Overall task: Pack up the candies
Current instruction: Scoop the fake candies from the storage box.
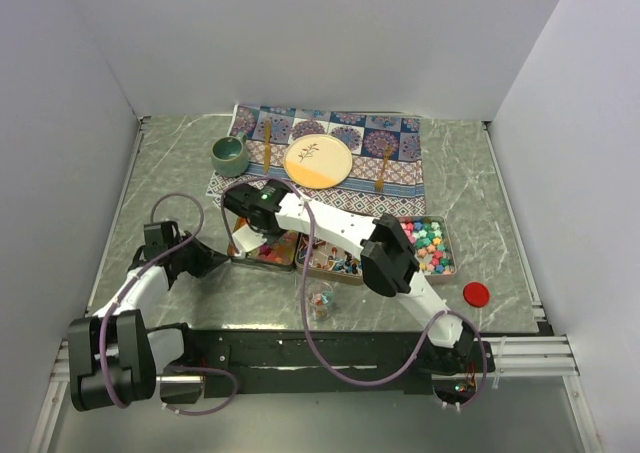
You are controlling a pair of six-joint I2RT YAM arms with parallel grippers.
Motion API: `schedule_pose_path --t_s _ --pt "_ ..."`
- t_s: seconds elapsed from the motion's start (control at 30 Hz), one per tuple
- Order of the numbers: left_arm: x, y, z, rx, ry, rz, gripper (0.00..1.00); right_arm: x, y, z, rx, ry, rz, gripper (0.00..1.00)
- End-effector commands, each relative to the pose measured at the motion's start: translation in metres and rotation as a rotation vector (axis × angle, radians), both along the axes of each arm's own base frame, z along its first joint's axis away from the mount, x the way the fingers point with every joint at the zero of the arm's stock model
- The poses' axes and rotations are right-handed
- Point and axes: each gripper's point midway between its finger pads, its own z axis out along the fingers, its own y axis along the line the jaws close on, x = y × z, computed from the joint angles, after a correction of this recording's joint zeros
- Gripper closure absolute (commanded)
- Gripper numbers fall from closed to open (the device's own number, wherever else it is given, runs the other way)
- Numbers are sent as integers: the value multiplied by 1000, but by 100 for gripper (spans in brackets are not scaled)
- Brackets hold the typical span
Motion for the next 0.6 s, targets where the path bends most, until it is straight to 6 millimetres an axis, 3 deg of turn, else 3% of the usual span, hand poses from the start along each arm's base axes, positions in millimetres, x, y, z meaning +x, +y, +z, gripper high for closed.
schedule_pose_path --t_s 0.0,0.37,0.57 --pt "9 -8 16 -39 -86 -17 99 -8 1 -17 -132 58 109 100" --pt "5 -7 9 -39 -77 -7 99 -29 13 -43 -27 179 18 100" --pt "7 -7 10 -30 -89 -17 99 -34 30 -49 98 278 7 100"
